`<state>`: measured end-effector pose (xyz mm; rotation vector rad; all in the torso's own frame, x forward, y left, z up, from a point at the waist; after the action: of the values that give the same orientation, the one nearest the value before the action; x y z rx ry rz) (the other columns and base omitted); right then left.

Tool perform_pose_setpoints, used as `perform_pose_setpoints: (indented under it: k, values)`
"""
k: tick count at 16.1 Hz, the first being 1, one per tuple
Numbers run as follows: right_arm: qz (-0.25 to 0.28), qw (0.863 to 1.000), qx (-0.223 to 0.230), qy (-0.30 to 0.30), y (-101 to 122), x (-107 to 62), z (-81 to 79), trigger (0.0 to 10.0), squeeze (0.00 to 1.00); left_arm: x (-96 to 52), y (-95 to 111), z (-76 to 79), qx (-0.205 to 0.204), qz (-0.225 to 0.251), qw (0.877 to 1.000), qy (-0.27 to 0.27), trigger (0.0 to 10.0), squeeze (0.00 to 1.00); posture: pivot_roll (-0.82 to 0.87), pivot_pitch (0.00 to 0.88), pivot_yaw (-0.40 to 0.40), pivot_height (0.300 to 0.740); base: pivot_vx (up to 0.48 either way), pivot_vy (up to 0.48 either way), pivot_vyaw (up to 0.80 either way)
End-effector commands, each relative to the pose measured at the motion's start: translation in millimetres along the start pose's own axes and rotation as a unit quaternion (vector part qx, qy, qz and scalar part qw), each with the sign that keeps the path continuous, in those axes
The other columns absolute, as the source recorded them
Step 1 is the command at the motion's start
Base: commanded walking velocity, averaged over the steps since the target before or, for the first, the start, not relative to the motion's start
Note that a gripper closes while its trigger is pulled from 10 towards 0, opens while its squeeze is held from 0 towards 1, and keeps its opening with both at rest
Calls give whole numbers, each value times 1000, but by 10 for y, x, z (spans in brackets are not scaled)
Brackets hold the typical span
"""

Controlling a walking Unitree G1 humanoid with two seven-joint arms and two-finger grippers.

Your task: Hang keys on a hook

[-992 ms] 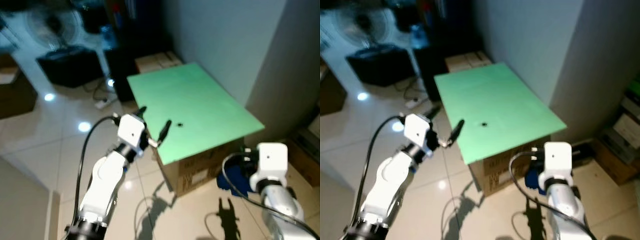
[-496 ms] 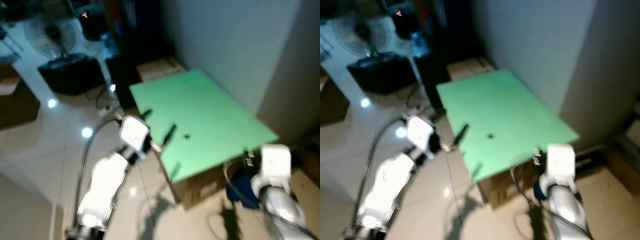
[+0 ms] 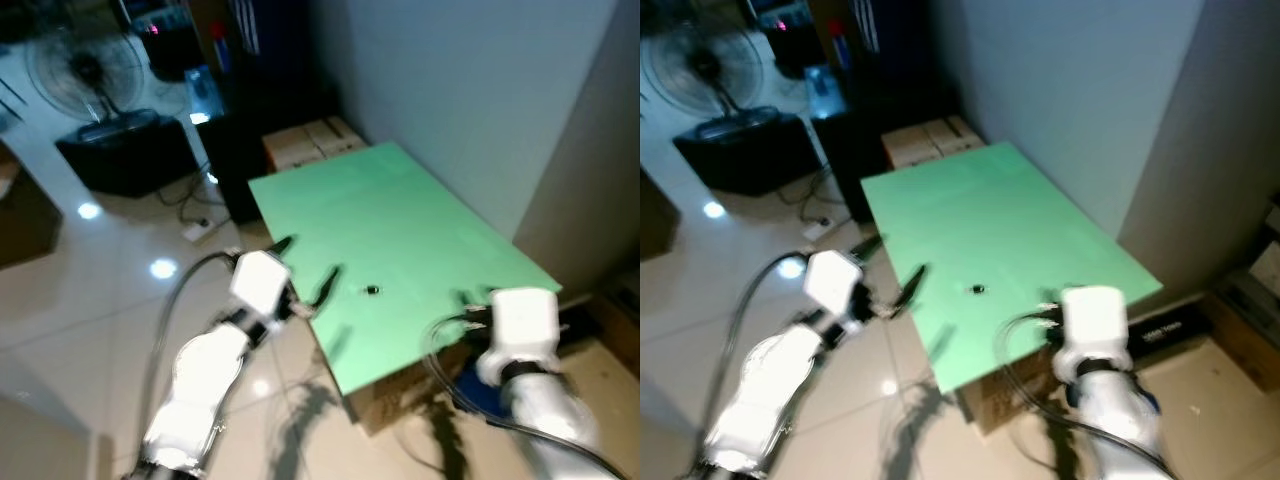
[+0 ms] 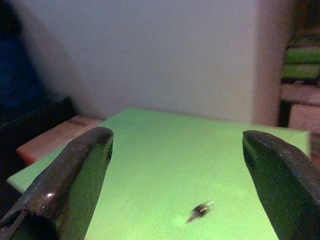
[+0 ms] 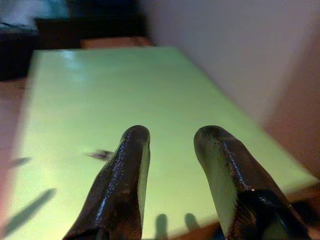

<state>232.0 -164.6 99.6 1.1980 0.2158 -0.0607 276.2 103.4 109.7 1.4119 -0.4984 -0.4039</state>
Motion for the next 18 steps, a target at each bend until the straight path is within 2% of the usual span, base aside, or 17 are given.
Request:
perform_pose_setpoints:
  k: [1, 3, 7, 11, 15, 18]
  values:
    - [3, 1000, -8, -5, 1, -22, 51, 10000, 0, 36, 31, 48, -3, 6, 1000, -8, 10000, 0, -225, 10, 108, 740, 307, 0, 0]
    - [-1, 1000, 1, 4, -21, -26, 19, 10000, 0, 34, 17, 69, -5, 5, 1000, -7, 10000, 0, -222, 8, 87, 740, 311, 0, 0]
    - [1, 1000, -9, 20, -26, -36, 20, 10000, 0, 14, 7, 82, -6, 7, 1000, 2, 10000, 0, -217, 11, 55, 740, 314, 0, 0]
    - [4, 998, -22, 55, -21, -19, -29, 10000, 0, -86, 1, 101, -3, 7, 1000, 22, 10000, 0, -187, 18, 1, 740, 318, 0, 0]
    - [-20, 998, -44, 38, -120, 30, -39, 10000, 0, -150, 10, 63, 0, -5, 1000, 25, 10000, 0, -155, 25, 6, 740, 157, 0, 0]
    - [-24, 998, -38, 46, -153, 36, -101, 10000, 0, -190, 17, 53, 8, -17, 1000, 10, 10000, 0, -144, 19, 29, 740, 0, 0, 0]
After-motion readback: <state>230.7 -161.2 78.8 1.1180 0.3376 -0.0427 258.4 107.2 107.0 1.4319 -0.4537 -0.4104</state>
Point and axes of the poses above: a point about 5 cm out from each wrist's last joint towards the gripper, its own x axis pointing out of the wrist towards the gripper, its own y axis along the axis of the wrist's last joint, z = x × y, the point moved 2 cm from there along x, pointing out of the wrist towards the gripper, and after that the axes turned 12 degrees about -x, right-handed, at the moved point
